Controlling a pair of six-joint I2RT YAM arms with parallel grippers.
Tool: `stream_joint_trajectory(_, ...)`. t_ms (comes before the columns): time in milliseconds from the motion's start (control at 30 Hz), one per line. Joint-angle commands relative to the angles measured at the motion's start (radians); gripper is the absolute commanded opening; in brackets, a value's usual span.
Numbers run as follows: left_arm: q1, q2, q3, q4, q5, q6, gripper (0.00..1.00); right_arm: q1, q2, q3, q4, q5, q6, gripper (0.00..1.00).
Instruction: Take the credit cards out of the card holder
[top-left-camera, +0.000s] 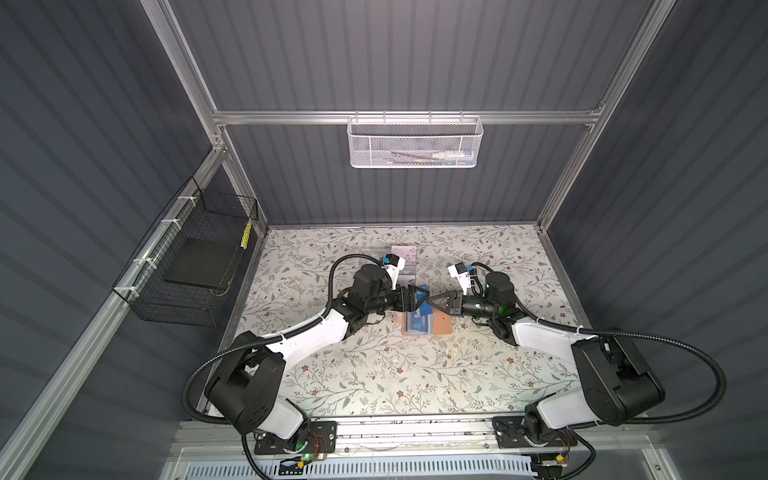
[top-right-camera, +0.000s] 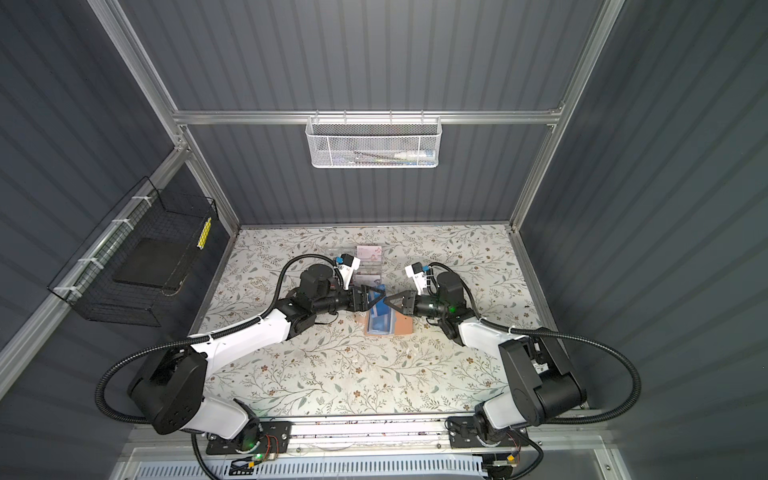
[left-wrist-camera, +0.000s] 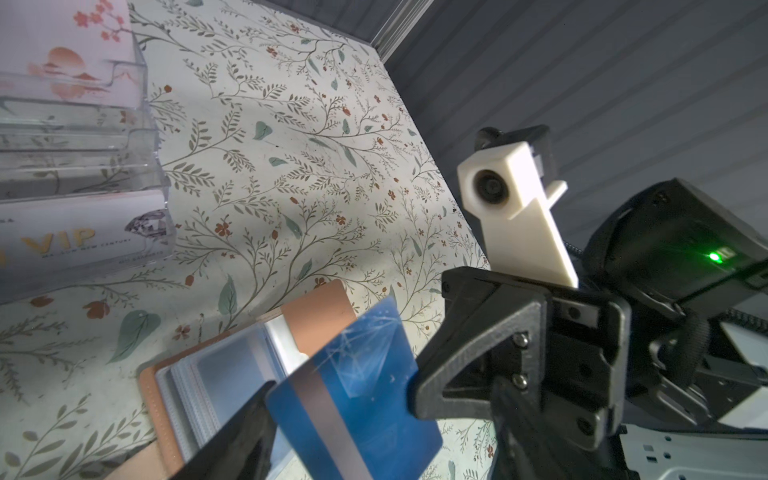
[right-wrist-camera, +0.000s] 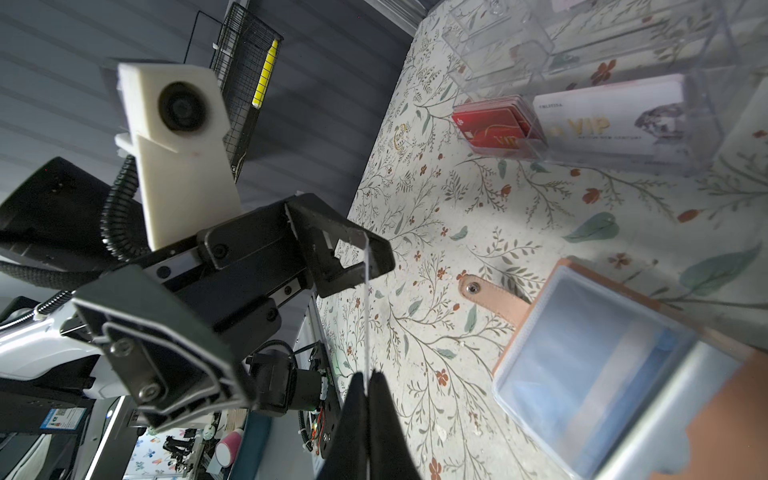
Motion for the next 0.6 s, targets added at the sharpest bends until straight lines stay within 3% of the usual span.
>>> stream_joint_trajectory(0,0.002,-0.028,-0.015,0.025,0.027,0.026,0.74,0.002,0.021,0.04,0.018,-0.026,-0.008,0.0)
stream_joint_trajectory(333,0.005,-0.046,-0.033,0.015,0.016,0.049,0.45,0.002,0.077,0.092,0.001,-0.051,-0.023,0.0)
stream_joint_trajectory(567,0.01,-0.065,-0.048,0.01,-0.004,0.064,0.33,0.001,0.121,0.121,0.001,-0.064,-0.027,0.0)
